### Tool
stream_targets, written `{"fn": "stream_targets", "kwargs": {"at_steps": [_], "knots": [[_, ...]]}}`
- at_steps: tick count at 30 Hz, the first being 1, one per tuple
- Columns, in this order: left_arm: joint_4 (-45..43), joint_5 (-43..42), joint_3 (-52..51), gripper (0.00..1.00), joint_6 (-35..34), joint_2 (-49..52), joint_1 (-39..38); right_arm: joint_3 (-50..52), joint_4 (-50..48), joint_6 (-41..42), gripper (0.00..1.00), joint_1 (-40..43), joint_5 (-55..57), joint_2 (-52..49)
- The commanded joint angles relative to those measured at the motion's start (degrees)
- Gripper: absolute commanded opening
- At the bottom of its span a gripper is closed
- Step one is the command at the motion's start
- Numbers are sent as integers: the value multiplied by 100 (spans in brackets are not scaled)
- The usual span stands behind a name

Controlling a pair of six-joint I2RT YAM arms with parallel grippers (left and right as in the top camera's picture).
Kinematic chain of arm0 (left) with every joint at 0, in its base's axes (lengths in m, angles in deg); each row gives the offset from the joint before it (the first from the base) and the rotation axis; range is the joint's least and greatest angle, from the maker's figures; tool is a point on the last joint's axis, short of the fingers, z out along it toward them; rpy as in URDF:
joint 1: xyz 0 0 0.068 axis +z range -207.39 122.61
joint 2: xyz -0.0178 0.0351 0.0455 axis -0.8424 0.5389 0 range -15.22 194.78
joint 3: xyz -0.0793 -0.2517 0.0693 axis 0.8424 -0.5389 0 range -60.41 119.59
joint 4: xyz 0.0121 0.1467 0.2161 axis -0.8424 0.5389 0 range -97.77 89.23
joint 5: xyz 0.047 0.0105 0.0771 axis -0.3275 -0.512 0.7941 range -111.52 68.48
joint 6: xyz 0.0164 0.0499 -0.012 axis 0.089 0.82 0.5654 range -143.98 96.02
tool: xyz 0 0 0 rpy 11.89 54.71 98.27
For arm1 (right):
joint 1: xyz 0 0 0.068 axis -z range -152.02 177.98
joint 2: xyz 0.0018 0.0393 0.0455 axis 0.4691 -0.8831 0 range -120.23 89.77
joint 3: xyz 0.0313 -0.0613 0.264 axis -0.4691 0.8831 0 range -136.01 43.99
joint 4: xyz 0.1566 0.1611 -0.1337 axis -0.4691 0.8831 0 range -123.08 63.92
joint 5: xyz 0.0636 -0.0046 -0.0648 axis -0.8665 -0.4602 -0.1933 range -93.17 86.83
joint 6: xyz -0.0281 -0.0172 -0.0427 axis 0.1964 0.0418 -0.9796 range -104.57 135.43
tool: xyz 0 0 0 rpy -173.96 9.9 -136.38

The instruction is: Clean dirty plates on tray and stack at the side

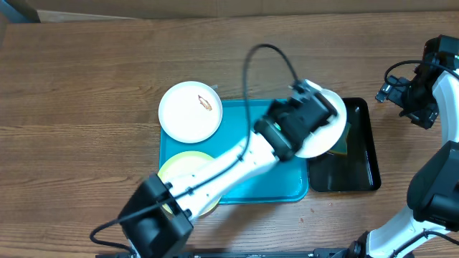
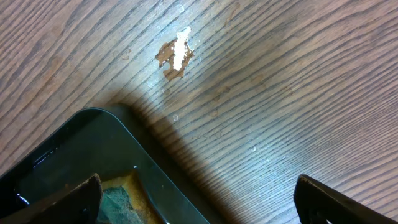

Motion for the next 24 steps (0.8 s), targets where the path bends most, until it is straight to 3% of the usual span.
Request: {"fn": "stream_targets", "kwargs": {"at_steps": [1, 10, 24], "knots": [[-94, 1515, 166, 4, 505, -15, -501, -68, -13, 44, 100, 33, -31, 120], [-708, 3202, 166, 4, 1419, -15, -1491, -68, -13, 46, 100, 33, -31, 118], [-1961, 4798, 166, 4, 2660, -15, -2124, -68, -15, 46, 100, 33, -31, 118]]}}
